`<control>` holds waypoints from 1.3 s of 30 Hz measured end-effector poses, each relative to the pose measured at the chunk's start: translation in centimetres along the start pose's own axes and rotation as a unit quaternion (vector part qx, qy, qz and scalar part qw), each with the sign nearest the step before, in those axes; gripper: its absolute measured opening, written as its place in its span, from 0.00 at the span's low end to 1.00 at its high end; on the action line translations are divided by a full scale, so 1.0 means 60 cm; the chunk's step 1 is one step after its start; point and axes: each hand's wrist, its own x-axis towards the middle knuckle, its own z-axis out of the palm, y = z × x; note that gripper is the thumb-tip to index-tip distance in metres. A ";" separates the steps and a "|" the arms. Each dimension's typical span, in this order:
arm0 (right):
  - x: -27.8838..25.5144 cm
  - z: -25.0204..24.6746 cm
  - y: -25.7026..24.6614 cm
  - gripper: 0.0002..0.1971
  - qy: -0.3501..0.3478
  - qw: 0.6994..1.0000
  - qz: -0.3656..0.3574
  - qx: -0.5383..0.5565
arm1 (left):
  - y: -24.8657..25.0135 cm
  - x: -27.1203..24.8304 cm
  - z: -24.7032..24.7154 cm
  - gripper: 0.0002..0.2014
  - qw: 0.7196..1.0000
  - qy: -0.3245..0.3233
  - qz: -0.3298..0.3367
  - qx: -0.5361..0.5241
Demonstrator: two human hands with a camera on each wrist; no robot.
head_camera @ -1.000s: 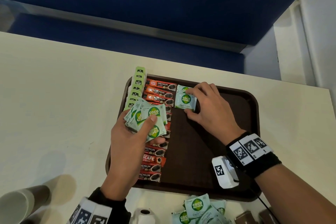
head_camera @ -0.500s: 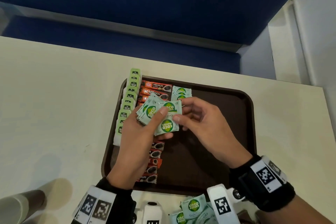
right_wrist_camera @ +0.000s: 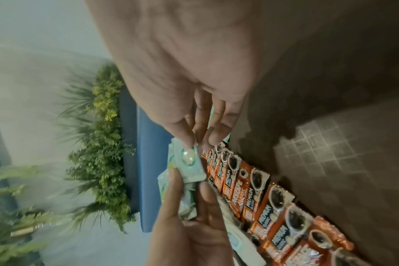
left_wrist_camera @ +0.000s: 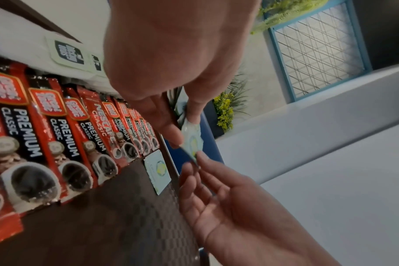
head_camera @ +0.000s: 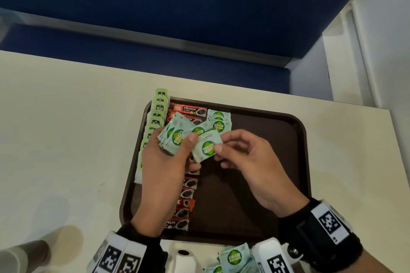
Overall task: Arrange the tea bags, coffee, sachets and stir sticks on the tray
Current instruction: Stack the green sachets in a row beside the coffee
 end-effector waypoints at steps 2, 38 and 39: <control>0.006 -0.004 -0.003 0.09 0.021 0.998 -0.009 0.063 | -0.005 -0.004 -0.001 0.14 0.999 -0.011 0.002 0.037; 0.018 -0.023 0.007 0.07 0.018 0.999 0.000 -0.038 | -0.017 -0.013 -0.035 0.17 0.999 0.007 -0.019 0.030; 0.026 -0.033 0.010 0.07 0.046 0.998 -0.006 -0.038 | -0.017 -0.012 -0.037 0.17 0.999 0.014 -0.021 0.031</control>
